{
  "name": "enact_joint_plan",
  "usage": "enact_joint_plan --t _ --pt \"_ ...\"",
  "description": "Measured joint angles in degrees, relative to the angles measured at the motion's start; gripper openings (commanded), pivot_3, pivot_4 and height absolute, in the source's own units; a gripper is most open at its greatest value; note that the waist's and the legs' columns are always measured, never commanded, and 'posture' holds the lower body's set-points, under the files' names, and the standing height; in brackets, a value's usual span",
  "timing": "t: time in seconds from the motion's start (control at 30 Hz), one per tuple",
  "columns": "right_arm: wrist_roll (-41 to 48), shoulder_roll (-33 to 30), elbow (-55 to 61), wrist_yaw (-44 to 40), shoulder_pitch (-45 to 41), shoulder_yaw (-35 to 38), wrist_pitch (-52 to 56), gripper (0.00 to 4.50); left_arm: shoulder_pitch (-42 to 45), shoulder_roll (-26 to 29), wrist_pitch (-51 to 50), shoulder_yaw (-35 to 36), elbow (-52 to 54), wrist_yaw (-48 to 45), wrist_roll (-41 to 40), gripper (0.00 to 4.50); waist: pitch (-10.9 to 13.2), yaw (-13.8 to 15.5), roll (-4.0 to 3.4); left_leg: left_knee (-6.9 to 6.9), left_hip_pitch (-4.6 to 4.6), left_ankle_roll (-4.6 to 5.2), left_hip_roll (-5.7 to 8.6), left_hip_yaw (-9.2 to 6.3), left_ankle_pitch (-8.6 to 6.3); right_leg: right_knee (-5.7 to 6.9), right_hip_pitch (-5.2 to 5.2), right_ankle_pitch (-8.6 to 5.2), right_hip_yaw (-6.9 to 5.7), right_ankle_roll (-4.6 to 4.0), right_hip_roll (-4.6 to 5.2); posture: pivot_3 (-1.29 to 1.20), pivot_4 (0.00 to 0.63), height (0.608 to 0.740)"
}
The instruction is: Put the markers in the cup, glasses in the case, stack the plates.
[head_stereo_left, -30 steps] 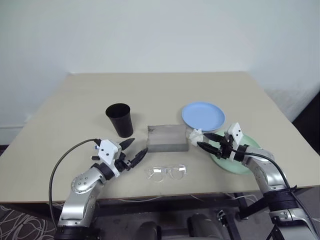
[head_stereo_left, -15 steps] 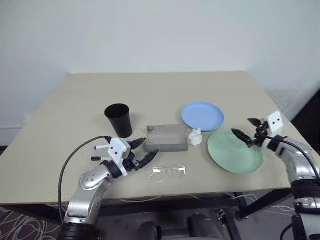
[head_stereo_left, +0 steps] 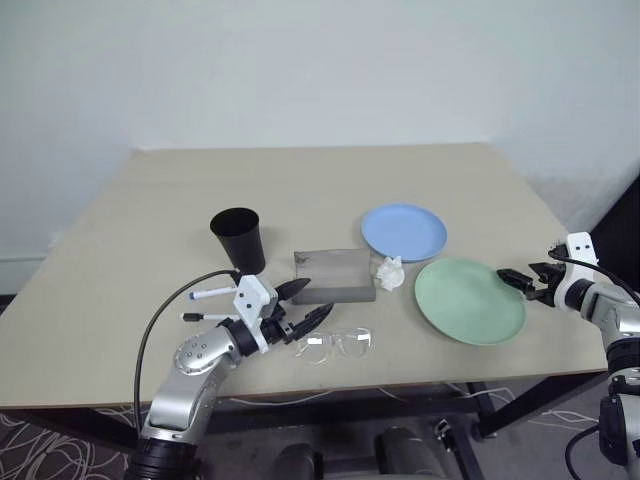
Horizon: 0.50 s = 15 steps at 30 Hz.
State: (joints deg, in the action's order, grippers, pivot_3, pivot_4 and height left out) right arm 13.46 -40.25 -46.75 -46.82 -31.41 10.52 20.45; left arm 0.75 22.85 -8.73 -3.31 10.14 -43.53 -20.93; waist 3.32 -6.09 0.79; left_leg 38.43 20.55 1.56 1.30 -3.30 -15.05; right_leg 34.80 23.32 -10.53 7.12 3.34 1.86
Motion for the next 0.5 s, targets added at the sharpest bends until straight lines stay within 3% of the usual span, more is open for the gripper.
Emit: enact_joint_plan --t 0.27,0.5 --pt "-0.2 1.2 0.7 -0.3 0.2 -0.9 2.7 4.48 0.4 -0.3 0.3 -0.2 -0.8 -0.2 0.6 3.50 0.0 0.0 0.00 0.00 0.00 0.00 0.00 0.00 0.00 0.00 0.01 0.00 0.00 0.00 0.00 0.00 0.000 0.737" --pt "-0.2 1.5 2.0 -0.5 0.6 -1.5 4.3 2.16 0.8 -0.7 0.5 -0.6 -1.1 -0.3 1.0 3.50 0.0 0.0 0.00 0.01 0.01 0.00 0.00 -0.01 0.00 0.00 0.01 0.00 0.00 0.01 0.00 0.00 0.000 0.737"
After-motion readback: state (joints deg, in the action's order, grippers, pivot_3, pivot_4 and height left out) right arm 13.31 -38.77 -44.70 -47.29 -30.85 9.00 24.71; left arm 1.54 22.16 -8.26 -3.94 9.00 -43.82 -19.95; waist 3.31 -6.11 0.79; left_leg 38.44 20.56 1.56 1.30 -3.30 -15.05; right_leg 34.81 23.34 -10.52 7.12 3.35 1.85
